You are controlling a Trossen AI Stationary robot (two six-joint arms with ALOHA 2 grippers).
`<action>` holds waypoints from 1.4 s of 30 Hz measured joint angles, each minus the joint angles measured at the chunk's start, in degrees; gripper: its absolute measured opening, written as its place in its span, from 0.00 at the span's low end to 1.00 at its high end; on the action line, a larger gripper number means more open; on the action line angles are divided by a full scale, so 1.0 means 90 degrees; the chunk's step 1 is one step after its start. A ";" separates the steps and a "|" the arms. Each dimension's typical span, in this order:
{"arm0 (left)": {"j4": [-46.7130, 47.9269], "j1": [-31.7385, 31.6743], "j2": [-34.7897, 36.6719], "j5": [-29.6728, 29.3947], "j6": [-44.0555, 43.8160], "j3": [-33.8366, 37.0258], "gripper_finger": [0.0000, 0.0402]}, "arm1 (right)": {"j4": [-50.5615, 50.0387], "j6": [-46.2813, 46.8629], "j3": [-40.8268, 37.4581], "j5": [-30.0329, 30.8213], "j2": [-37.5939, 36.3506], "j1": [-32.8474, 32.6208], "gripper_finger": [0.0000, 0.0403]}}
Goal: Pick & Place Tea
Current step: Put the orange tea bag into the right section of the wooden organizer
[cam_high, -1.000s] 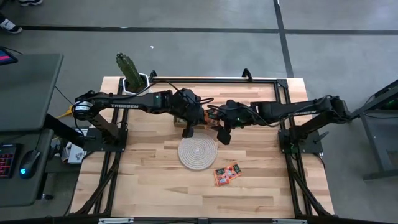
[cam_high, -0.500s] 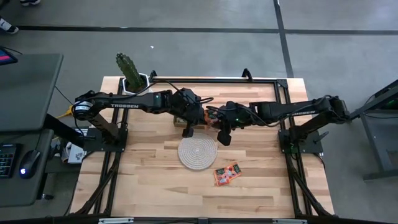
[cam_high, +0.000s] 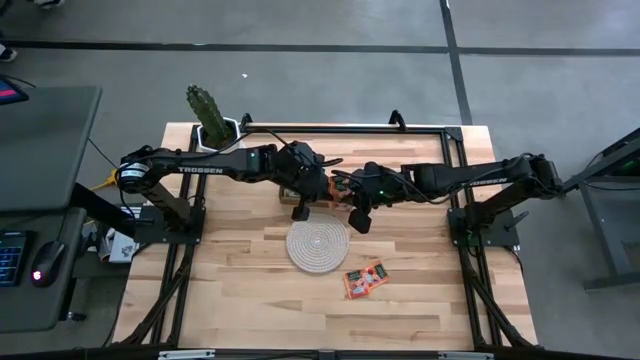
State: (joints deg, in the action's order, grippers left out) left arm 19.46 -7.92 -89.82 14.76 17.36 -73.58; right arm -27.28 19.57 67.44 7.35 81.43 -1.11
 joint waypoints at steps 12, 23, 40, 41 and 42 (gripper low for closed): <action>0.0659 -0.0336 0.0147 -0.0604 0.0260 -0.0002 0.51 | -0.0350 0.0107 -0.0021 0.0366 0.0000 0.0003 0.00; 0.0434 -0.1220 0.0516 0.0062 0.0712 0.0892 0.57 | 0.1545 0.0294 -0.1311 0.0387 -0.0003 0.0423 0.00; -0.1222 -0.1324 0.1985 0.1547 -0.0093 0.3094 0.57 | 0.2461 -0.0810 -0.1965 -0.1239 0.0141 0.1903 0.00; -0.1275 -0.1327 0.2087 0.1562 -0.0129 0.3141 0.57 | 0.2494 -0.0875 -0.1965 -0.1392 0.0214 0.1976 0.00; -0.1198 -0.1331 0.2209 0.1586 -0.0136 0.3224 0.57 | 0.2565 -0.0897 -0.1965 -0.1492 0.0293 0.2029 0.00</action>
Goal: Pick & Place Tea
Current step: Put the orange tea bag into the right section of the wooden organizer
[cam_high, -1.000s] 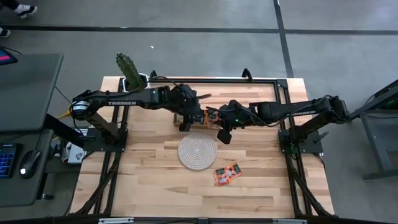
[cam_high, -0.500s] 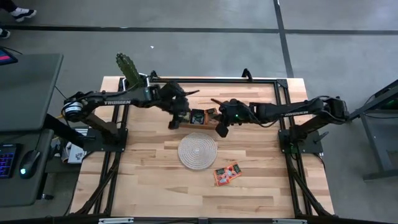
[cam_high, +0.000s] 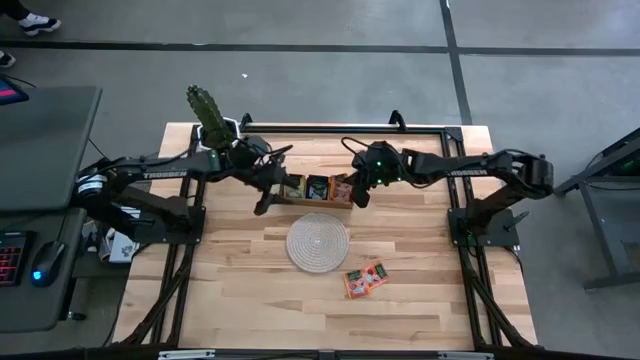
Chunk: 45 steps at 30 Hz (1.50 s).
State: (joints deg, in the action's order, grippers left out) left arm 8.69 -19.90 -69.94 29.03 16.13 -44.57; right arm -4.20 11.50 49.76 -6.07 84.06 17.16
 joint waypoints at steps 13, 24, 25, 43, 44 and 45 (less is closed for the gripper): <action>0.0105 0.0005 0.0896 0.0001 -0.0327 0.0137 0.57 | 0.0253 -0.0189 0.0002 -0.0275 0.0702 0.0179 0.00; 0.0102 0.0005 0.0902 0.0004 -0.0354 0.0135 0.57 | 0.0254 -0.0180 0.0002 -0.0545 0.0780 0.0180 0.04; 0.0104 0.0005 0.0902 0.0004 -0.0354 0.0135 0.57 | 0.0257 -0.0175 0.0002 -0.0531 0.0780 0.0176 0.05; 0.0199 0.0147 0.0897 0.0101 -0.0529 0.0135 0.57 | -0.0015 0.0544 0.0005 -0.0301 0.0240 0.0176 0.45; 0.0197 0.0221 0.0897 0.0064 -0.0528 0.0135 0.57 | -0.0131 0.0621 0.0005 -0.0194 0.0085 0.0163 0.45; 0.0198 0.0305 0.0896 -0.0012 -0.0528 0.0135 0.57 | -0.0276 0.0695 0.0005 -0.0094 -0.0076 0.0144 0.44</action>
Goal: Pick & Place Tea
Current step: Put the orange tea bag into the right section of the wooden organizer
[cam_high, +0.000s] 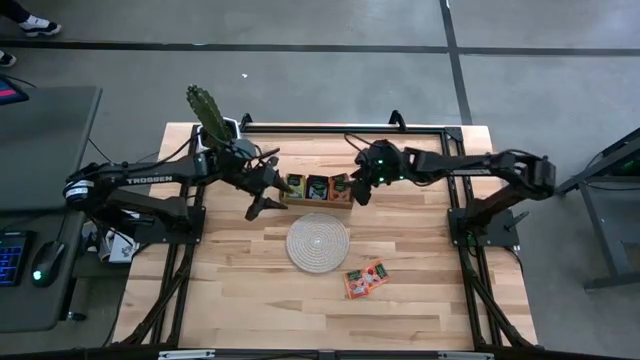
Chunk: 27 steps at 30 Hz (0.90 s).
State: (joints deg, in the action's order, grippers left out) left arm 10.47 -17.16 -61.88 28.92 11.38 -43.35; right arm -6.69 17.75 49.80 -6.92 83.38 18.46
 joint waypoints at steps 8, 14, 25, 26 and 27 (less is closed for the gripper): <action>-0.0225 0.0929 -0.0271 -0.0839 -0.0150 -0.0002 0.57 | -0.1111 0.0361 0.0002 0.0566 -0.1325 -0.0706 0.33; -0.1288 0.1598 -0.0955 -0.1096 -0.0637 -0.0007 0.57 | -0.1669 0.0885 0.0002 0.1212 -0.1652 -0.1990 0.16; -0.3245 0.2497 -0.2555 -0.1616 -0.2097 -0.0034 0.57 | -0.1839 0.2249 0.0002 0.2930 -0.1510 -0.4241 0.01; -0.3342 0.2580 -0.2696 -0.1662 -0.2206 -0.0056 0.57 | -0.1840 0.2373 0.0002 0.3054 -0.1413 -0.4401 0.01; -0.3463 0.2668 -0.2840 -0.1754 -0.2314 -0.0096 0.57 | -0.1807 0.2478 0.0002 0.3153 -0.1296 -0.4549 0.01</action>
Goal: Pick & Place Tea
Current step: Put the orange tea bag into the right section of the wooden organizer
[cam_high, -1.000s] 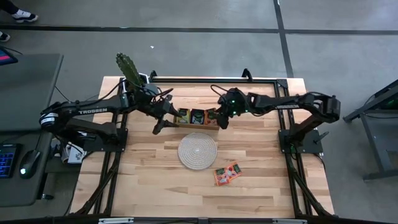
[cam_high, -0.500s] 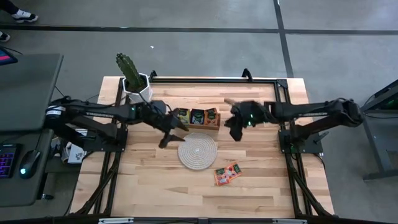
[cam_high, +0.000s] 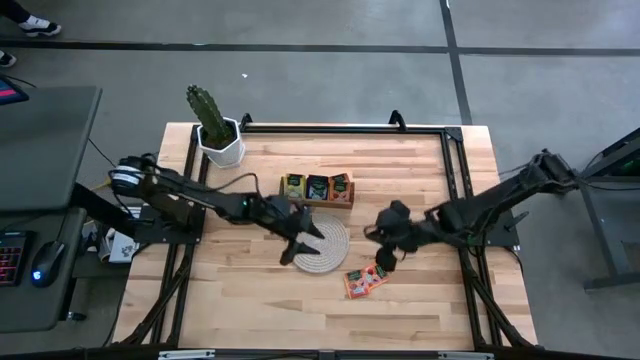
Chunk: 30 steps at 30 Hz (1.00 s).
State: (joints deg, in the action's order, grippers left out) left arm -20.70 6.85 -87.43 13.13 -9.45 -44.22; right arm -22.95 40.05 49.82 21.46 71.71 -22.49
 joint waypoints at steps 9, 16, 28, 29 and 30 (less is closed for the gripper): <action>-0.0220 0.0726 -0.1011 -0.0836 -0.0513 -0.0767 0.57 | 0.0947 0.0643 0.0000 0.0083 0.1592 -0.0964 0.00; -0.0138 0.1041 -0.1540 -0.1351 -0.0838 -0.1258 0.57 | 0.1499 0.1459 -0.0005 -0.0025 0.2480 -0.1522 0.00; 0.0015 0.1250 -0.2369 -0.1355 -0.1181 -0.1826 0.57 | 0.2017 0.2257 -0.0002 0.0211 0.3110 -0.2166 0.00; 0.0000 0.1250 -0.2367 -0.1364 -0.1186 -0.1897 0.57 | 0.2017 0.2277 -0.0002 0.0224 0.3154 -0.2192 0.00; -0.0088 0.1251 -0.2378 -0.1390 -0.1191 -0.1983 0.57 | 0.2024 0.2288 -0.0002 0.0223 0.3204 -0.2200 0.00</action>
State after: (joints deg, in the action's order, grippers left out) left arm -21.49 18.12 -108.83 0.62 -20.16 -62.06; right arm -4.73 60.64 49.80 23.46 100.55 -42.28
